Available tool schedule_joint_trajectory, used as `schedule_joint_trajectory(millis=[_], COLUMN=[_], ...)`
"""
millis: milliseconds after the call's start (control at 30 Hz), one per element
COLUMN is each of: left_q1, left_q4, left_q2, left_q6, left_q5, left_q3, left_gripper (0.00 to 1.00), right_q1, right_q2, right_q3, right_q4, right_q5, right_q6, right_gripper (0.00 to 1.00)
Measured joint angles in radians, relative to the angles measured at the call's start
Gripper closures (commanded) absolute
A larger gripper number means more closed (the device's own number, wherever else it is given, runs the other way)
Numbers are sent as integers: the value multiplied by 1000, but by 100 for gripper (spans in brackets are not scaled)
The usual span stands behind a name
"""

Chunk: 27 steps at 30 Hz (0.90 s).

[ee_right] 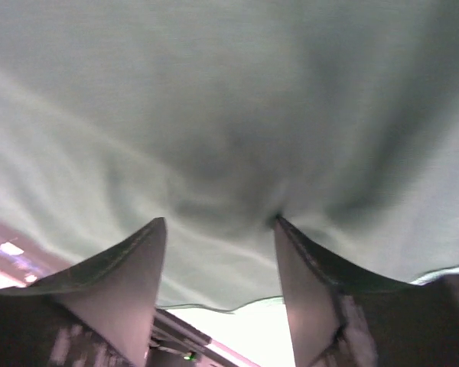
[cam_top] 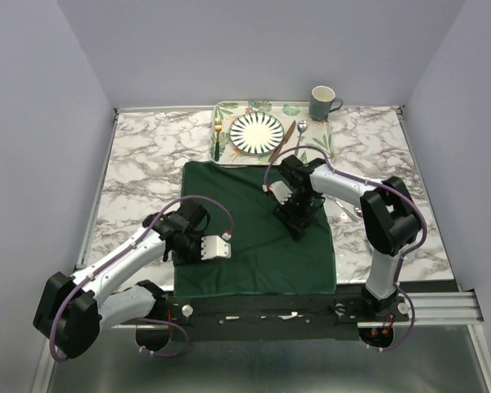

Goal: Fold the napkin into a case and place the utensils inside
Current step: Flatten out the crumpled napkin at the center of the board.

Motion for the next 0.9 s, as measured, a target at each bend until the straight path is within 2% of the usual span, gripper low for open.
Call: schedule_joint_trajectory(millis=[100,200,400,467,667,900], left_q1=[29,108,323,359,370,369], left_q4=[-4,25,158,192,218,233], left_q2=[-10,50,429,511,655,651], left_q6=[-32,-74,-211,-238,-305,-298], left_q5=[22,44,75,72,71,56], left_q3=[87,196,491,530,566,466], left_gripper=[59,60,59,60,60,61], right_q1=[9,-23,-105,-126,-127,-126], right_q2=[-35,-93,-106,-77,48,53], right_q3=[9,69,182,191,181,74], right_q4=[-22,-45,-24,-12,16,32], right_q5=[-37,-57,-43,-31,-8,-14], right_q6=[1,10,25,32,48,50], right_gripper=[30,32,40,42,45,45])
